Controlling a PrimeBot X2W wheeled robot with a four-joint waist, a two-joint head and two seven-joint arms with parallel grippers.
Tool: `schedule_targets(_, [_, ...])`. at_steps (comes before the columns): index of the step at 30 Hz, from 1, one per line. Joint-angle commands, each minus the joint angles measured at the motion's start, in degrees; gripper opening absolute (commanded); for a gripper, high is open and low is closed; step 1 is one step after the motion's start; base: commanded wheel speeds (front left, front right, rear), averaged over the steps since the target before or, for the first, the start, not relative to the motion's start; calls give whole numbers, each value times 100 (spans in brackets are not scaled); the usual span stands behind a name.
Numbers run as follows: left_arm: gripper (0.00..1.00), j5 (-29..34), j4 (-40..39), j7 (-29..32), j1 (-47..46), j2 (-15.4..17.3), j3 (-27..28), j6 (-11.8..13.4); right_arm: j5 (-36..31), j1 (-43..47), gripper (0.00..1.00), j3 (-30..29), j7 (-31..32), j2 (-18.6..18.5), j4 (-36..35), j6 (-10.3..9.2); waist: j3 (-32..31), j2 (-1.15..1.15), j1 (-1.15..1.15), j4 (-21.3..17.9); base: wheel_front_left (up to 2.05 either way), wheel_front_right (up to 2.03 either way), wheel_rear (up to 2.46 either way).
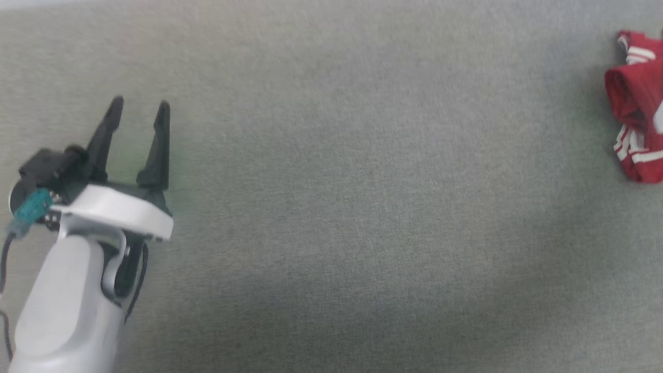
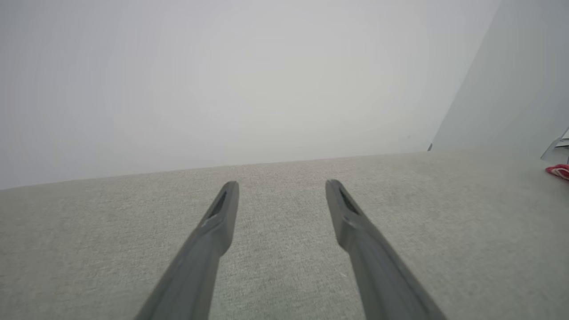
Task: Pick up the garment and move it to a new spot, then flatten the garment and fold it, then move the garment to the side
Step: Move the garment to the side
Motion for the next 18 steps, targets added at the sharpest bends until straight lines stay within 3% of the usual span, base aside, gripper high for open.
schedule_targets(1, [100, -1, -35, -22, 165, -1, 35, 14, 25, 190, 100, 50, -81, 66, -68, -2, -256, 0, 0, 144, 0, 0, 0])
schedule_targets(8, [100, -77, -61, -22, 761, 103, 304, 14, 240, 959, 100, 176, -187, 250, -640, -2, -817, 0, 0, 383, 0, 0, 0])
schedule_targets(18, [100, -146, -120, -22, 1668, 132, 787, 11, 193, 2427, 100, -194, -183, 452, -2047, -2, -1450, 0, 0, 615, 0, 0, 0])
